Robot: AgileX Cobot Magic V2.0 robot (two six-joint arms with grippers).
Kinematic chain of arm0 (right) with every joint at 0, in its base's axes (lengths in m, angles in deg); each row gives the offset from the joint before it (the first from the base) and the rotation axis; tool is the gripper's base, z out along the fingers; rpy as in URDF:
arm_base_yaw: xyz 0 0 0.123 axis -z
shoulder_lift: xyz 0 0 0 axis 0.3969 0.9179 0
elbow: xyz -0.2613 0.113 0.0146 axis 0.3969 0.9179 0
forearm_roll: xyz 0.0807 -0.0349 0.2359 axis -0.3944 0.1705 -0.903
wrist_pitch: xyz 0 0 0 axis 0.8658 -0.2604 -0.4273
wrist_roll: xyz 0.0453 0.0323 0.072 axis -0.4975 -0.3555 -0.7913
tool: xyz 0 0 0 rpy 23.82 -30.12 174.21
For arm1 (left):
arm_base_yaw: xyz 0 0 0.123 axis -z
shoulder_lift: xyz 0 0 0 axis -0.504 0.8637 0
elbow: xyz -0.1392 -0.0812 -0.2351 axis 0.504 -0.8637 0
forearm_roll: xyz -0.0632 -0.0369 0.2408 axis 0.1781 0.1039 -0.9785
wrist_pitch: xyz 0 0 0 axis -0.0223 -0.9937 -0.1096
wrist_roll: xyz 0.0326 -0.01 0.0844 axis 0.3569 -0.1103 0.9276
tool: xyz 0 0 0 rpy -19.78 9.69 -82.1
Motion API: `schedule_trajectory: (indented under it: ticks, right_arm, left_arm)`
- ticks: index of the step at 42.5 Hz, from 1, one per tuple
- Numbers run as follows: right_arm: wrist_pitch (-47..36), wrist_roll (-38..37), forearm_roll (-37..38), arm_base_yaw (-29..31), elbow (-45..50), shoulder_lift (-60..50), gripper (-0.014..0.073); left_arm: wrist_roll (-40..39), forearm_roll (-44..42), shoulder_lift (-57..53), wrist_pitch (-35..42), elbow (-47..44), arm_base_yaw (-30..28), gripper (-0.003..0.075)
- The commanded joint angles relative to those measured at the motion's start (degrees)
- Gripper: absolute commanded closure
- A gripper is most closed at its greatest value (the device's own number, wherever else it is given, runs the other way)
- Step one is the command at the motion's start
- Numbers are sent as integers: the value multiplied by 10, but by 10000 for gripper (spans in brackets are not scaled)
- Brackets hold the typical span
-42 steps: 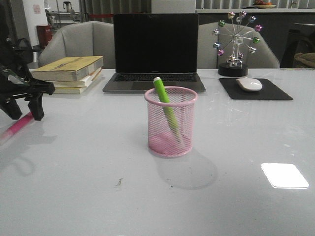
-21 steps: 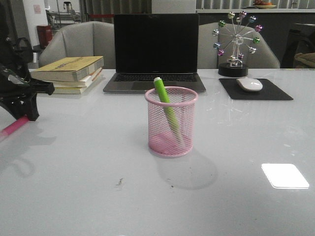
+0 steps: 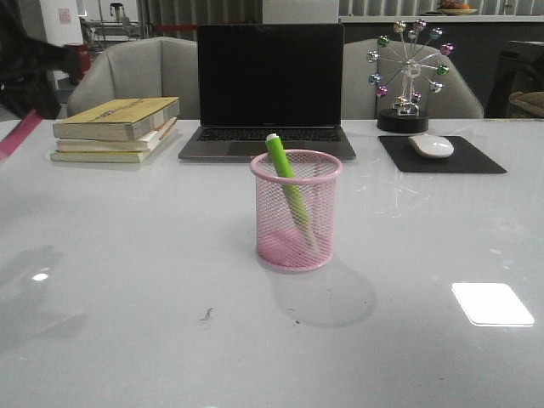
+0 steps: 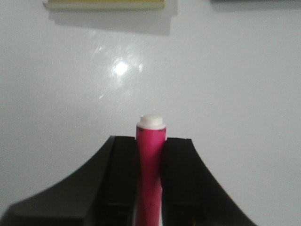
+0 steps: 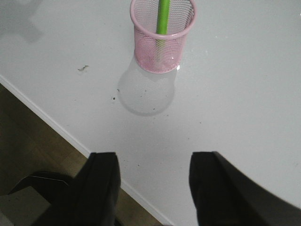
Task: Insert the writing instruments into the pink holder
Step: 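Lift the pink highlighter and carry it toward the holder, then lower the pink highlighter into the holder and open the left gripper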
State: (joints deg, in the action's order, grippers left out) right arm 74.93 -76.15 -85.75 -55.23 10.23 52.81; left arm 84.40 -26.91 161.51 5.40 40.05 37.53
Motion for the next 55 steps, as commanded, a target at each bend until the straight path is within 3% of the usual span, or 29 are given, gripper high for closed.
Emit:
schedule_trajectory:
  ticks: [1,14,22,28,42,55]
  right_arm:
    - [-32,-1,6,1,-16,-3,138]
    - [-32,-1,6,1,-16,-3,138]
    - [-32,-1,6,1,-16,-3,138]
    - [-32,-1,6,1,-16,-3,138]
    - [-32,-1,6,1,-16,-3,138]
    - [-32,-1,6,1,-16,-3,138]
  left_arm:
    - [3,7,-110,130,-73,28,629]
    - [2,29,-274,432,-277,176,629]
    - [2,29,-233,570,-285,295,629]
    - [-1,29,-160,696,-269,348,629]
    - [-1,23,3,713,-140,385,629]
    - [-1,23,79,714,-119,385,629]
